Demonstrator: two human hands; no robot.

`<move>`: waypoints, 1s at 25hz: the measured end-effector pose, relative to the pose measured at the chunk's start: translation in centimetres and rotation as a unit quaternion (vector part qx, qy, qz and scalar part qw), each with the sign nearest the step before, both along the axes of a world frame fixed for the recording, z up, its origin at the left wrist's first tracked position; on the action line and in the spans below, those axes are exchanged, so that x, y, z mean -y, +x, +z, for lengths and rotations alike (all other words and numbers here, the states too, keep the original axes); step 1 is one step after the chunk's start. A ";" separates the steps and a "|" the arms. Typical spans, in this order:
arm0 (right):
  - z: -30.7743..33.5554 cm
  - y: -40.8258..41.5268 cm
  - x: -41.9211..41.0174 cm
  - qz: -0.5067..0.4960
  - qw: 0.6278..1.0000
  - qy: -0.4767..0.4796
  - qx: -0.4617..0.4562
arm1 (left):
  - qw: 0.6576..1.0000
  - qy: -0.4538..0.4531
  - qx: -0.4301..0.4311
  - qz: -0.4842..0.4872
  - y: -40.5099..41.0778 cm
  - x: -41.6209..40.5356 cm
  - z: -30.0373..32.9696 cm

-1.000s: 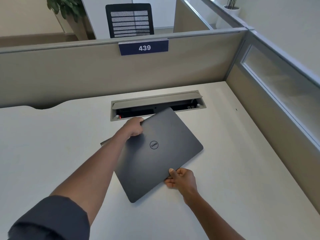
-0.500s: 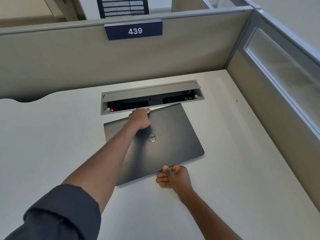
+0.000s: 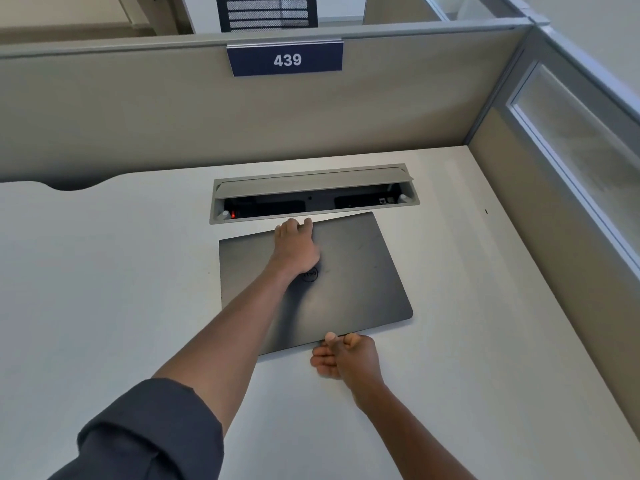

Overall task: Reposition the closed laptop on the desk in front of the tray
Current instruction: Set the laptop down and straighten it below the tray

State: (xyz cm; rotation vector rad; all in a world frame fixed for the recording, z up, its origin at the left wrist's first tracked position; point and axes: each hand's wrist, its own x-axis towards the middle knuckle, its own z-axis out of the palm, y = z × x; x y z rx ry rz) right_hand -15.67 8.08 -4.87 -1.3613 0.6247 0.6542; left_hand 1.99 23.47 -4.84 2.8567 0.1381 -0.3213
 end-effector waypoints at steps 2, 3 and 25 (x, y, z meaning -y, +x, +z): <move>-0.1 0.0 0.0 -0.004 1.000 0.003 0.003 | 1.000 0.003 0.022 -0.008 -1.1 0.1 -0.8; -0.1 0.0 0.0 -0.005 1.000 0.002 0.004 | 1.000 0.004 0.027 -0.013 -2.0 0.0 -1.1; -1.2 0.2 7.7 0.049 0.835 -0.443 0.323 | 0.975 0.019 0.110 0.191 -26.3 -2.4 -2.9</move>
